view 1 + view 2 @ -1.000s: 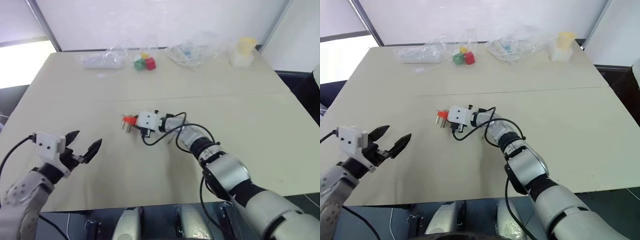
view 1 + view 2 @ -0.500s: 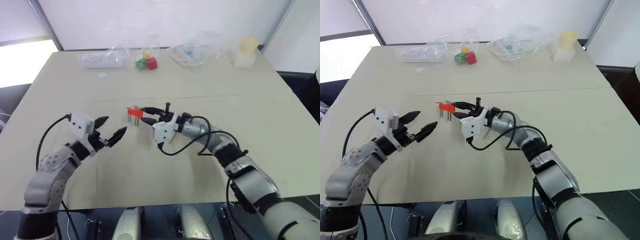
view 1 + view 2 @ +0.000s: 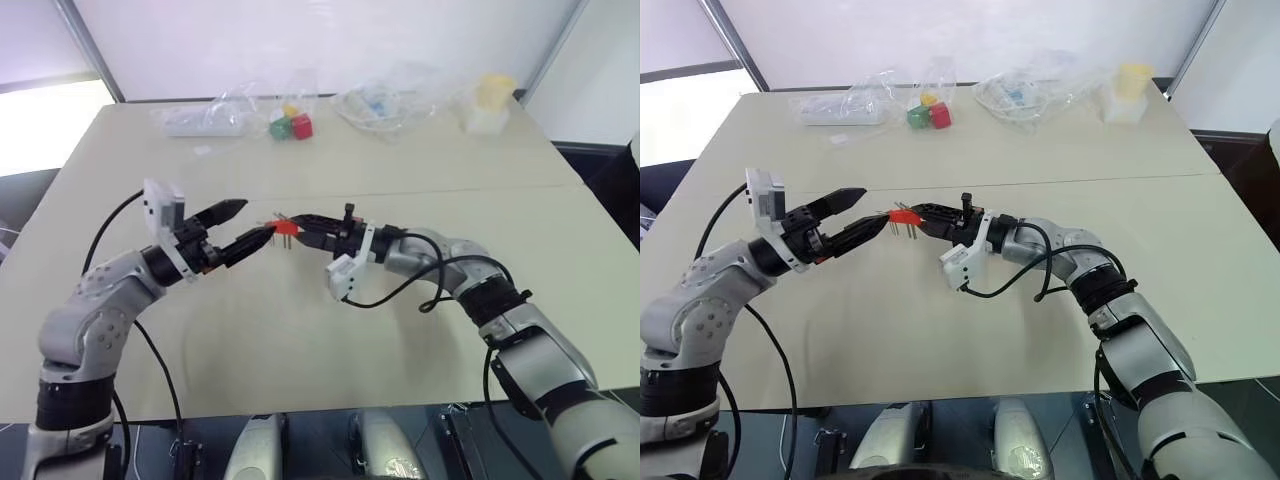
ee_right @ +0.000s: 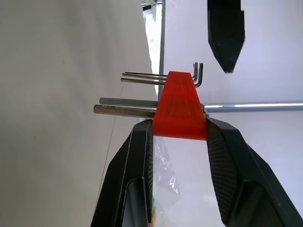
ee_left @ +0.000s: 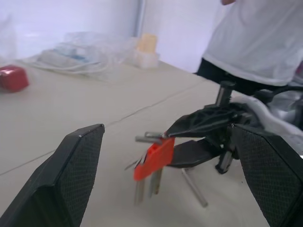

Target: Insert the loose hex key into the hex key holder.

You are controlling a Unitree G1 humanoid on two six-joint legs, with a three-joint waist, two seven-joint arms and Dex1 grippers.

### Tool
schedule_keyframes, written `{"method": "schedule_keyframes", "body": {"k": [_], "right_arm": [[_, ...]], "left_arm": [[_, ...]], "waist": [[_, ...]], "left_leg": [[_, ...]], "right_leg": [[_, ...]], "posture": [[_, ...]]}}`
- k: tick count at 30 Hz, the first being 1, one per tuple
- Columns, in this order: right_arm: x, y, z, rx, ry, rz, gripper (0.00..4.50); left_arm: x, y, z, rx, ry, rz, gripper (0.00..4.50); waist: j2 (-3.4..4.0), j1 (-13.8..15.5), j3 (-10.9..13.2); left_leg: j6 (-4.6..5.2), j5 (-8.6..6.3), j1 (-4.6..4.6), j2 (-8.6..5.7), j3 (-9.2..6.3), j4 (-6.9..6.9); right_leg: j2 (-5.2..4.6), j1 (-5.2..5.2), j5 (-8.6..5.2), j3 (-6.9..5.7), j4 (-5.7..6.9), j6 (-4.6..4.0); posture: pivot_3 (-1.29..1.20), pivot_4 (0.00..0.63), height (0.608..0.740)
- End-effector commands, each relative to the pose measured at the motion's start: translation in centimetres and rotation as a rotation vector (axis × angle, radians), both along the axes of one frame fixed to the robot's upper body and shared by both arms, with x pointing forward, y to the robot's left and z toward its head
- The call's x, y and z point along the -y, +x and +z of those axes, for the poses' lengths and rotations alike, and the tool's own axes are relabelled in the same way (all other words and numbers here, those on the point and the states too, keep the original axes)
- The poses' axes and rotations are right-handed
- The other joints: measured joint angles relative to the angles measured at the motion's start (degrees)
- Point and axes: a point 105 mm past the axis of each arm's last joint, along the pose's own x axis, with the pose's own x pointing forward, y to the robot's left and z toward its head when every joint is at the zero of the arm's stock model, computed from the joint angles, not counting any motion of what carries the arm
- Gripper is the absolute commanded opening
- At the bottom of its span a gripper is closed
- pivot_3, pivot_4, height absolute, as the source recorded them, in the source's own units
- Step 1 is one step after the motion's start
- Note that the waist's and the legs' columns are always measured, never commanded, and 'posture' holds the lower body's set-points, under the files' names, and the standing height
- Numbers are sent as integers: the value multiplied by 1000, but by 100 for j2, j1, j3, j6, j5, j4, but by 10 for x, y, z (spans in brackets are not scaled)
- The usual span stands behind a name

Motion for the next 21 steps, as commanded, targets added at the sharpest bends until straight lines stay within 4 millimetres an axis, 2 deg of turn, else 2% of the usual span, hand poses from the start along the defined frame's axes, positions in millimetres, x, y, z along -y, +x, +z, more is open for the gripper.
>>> {"method": "schedule_keyframes", "body": {"k": [1,4,10,21], "right_arm": [[-10,-18,31,51,55,111,1019],[-10,-25,37,33,49,138,1019],[-10,-35,39,1,27,173,1019],[-9,-35,36,-24,5,161,1019]], "left_arm": [[1,-1,2,-6,30,-29,4500],[1,-1,-6,-9,86,-43,4500],[5,2,-8,-14,86,-51,4500],[8,3,-6,-14,61,-60,4500]], "waist": [[0,4,0],[0,10,0],[-1,22,0],[-1,16,0]], "left_leg": [[0,0,0,1,-1,0],[0,1,0,1,-2,1],[0,1,0,6,-4,5],[0,1,0,5,-4,5]], "right_leg": [[1,1,0,0,0,0],[1,2,0,0,0,0],[-2,6,0,-1,0,0],[0,5,0,-1,0,0]], "posture": [[0,150,740],[0,150,740],[0,150,740],[0,150,740]]}}
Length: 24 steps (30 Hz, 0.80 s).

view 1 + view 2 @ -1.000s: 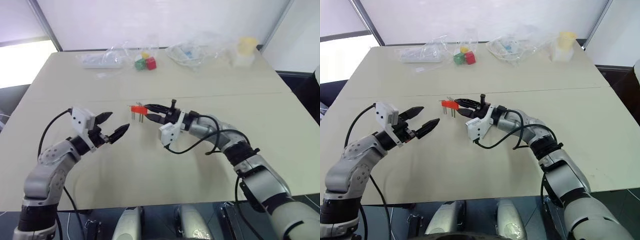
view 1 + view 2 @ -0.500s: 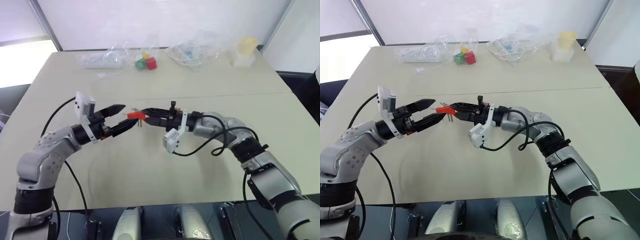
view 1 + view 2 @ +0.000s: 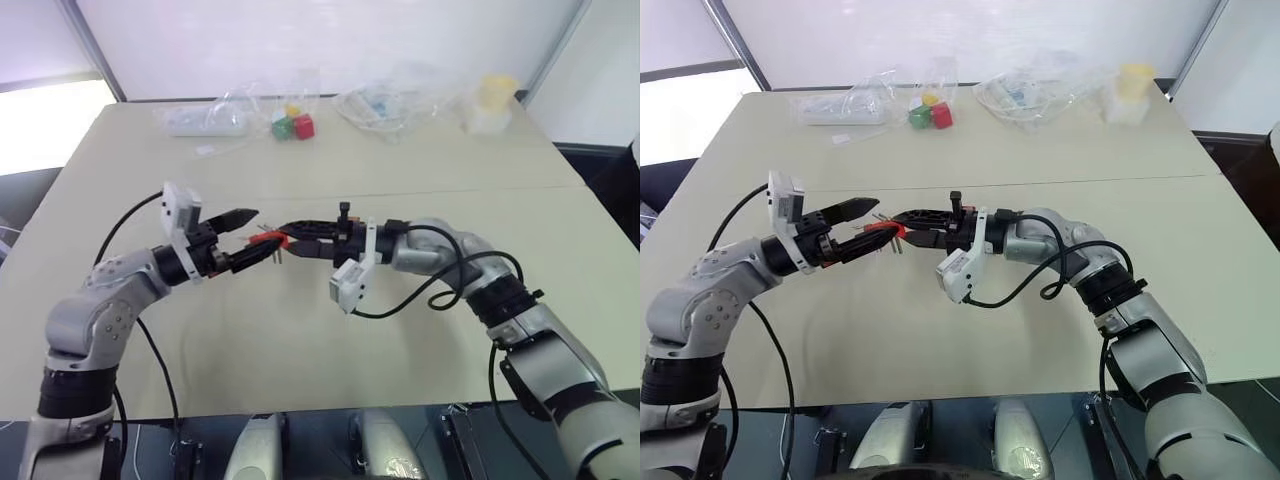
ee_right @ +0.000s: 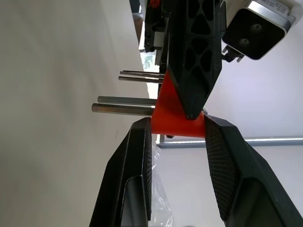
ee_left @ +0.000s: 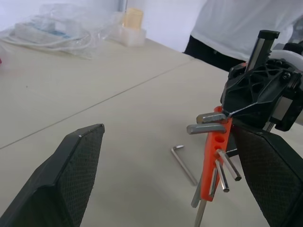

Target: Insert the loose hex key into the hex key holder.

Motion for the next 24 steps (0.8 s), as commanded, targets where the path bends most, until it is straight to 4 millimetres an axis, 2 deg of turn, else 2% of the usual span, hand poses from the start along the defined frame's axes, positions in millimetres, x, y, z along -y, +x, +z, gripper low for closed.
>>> {"method": "schedule_keyframes", "body": {"k": [1,4,9,24], "right_arm": [[0,-4,15,24,52,18,1019],[0,-4,15,21,51,18,1019],[0,-3,20,2,74,14,1019],[1,3,37,-23,97,17,1019]], "left_arm": [[1,-3,6,24,0,-14,4500],[2,-6,5,8,1,-34,3624],[2,-9,4,-2,2,-43,1116],[5,-8,9,13,-6,-48,1116]], "waist": [[0,1,0],[0,3,0],[0,4,0],[0,3,0]], "left_leg": [[0,0,0,0,0,0],[0,0,0,0,0,0],[0,0,0,2,0,0],[0,0,0,3,0,1]], "right_leg": [[0,0,0,0,0,0],[0,0,0,0,0,0],[0,0,0,0,0,0],[0,0,0,0,1,0]], "posture": [[0,150,740],[0,150,740],[0,150,740],[0,150,740]]}}
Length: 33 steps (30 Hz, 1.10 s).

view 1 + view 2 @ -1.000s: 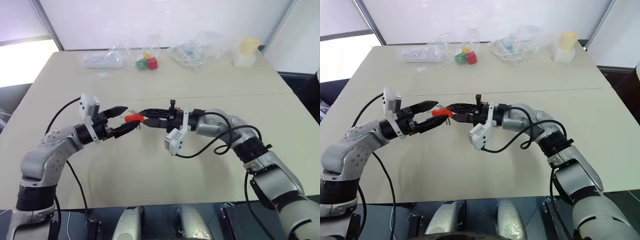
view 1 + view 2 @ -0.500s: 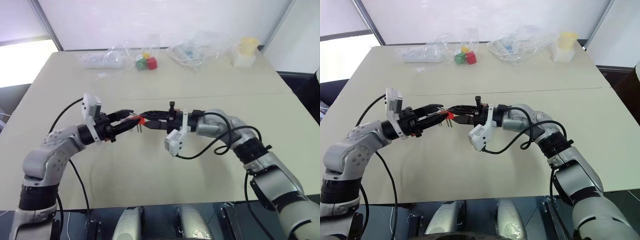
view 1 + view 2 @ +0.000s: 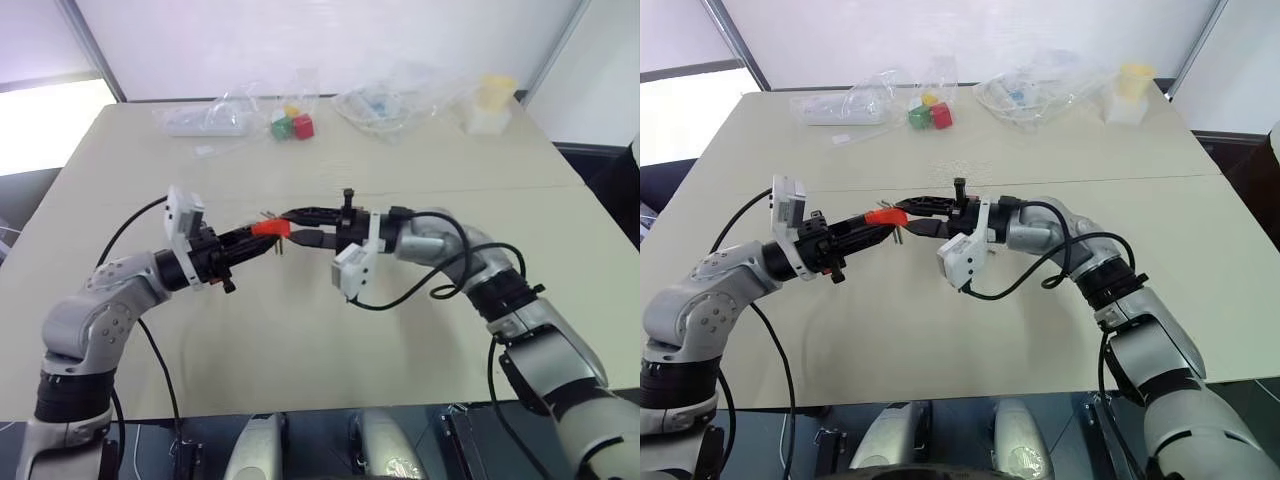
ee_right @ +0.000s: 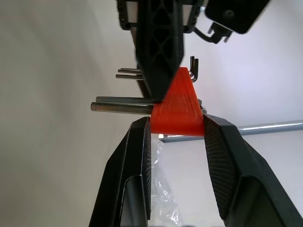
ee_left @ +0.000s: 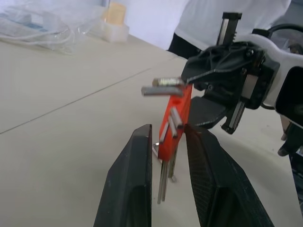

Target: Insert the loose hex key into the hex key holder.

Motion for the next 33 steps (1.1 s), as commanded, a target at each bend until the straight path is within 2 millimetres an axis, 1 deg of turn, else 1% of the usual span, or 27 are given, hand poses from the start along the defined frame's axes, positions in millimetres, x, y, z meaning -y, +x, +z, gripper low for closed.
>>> {"method": "schedule_keyframes", "body": {"k": [1,11,16,20,26,33], "right_arm": [[-2,-5,20,39,56,33,1019],[-1,-8,13,16,29,40,1019],[1,-9,3,-20,-2,34,1019],[2,-9,1,-28,-5,29,1019],[7,-2,1,-27,-7,-5,1019],[12,2,-5,-29,-33,-18,1019]], "left_arm": [[0,2,11,46,-7,12,1116],[3,5,29,75,-69,17,1116],[8,6,40,92,-107,10,1116],[10,4,39,90,-91,-6,1116],[13,-5,28,36,-54,-64,1116],[14,-10,28,39,-46,-84,1116]], "waist": [[0,1,0],[-1,3,0],[-1,3,1],[-1,0,1],[-1,-2,0],[-1,3,1]], "left_leg": [[0,0,0,0,0,0],[0,0,0,-1,0,2],[0,0,0,-1,0,2],[0,0,0,-1,1,3],[0,0,0,-1,1,2],[0,0,0,-2,1,4]], "right_leg": [[0,0,0,0,0,0],[-1,1,0,0,1,0],[0,1,0,0,1,0],[0,1,0,0,1,0],[1,0,0,0,2,0],[-1,2,0,0,1,0]], "posture": [[0,150,740],[0,150,740],[0,150,740],[0,150,740],[0,150,740],[0,150,740]]}}
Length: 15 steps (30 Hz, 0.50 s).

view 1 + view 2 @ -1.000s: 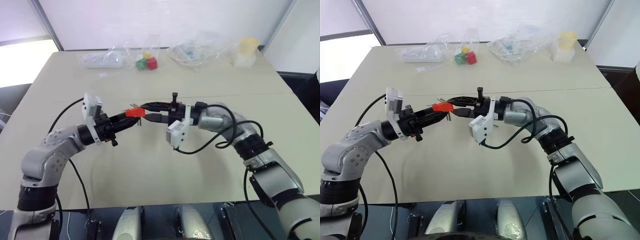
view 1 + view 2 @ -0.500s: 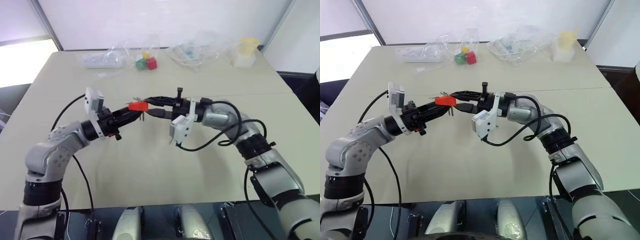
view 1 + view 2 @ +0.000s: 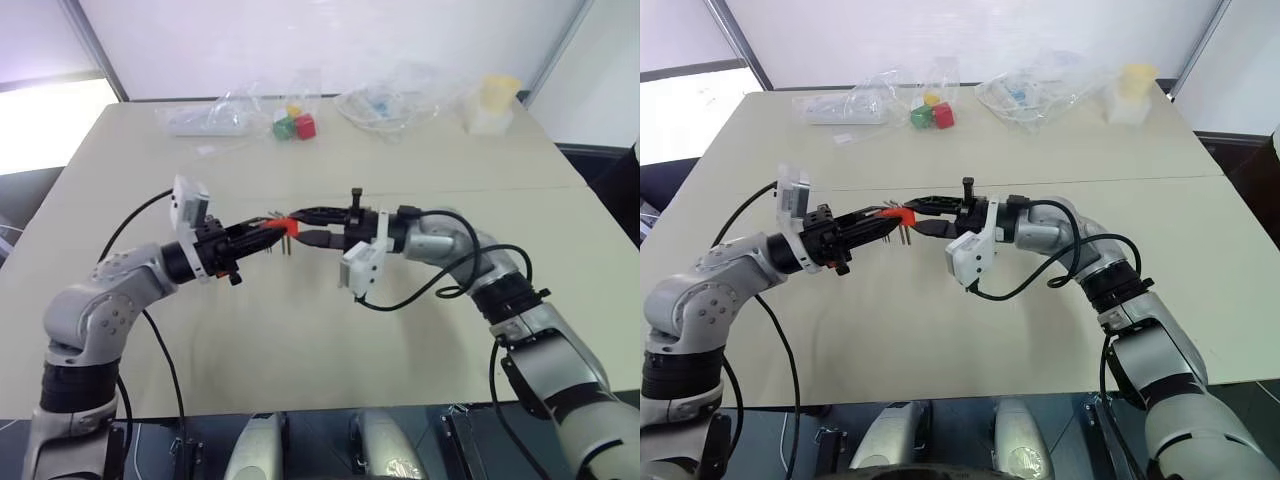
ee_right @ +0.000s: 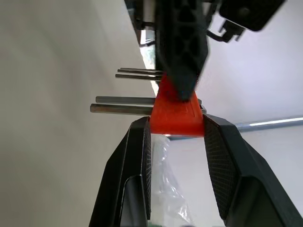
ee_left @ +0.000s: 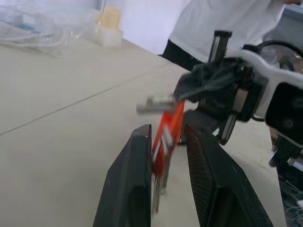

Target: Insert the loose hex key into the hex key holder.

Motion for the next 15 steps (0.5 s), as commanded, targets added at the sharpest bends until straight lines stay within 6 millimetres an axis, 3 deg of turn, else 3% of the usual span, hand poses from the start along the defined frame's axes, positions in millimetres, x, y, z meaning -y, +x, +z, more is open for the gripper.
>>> {"method": "schedule_keyframes", "body": {"k": [1,15], "right_arm": [[3,2,3,17,-3,-6,1019],[0,4,19,41,45,-6,1019]], "left_arm": [[3,-10,16,69,-9,-44,1116],[6,-12,10,49,-8,-46,1116]], "waist": [[0,-1,0],[0,-1,0]], "left_leg": [[0,0,0,0,0,0],[0,0,0,0,0,0]], "right_leg": [[0,0,0,0,0,0],[1,0,0,0,0,0]], "posture": [[0,150,740],[0,150,740]]}}
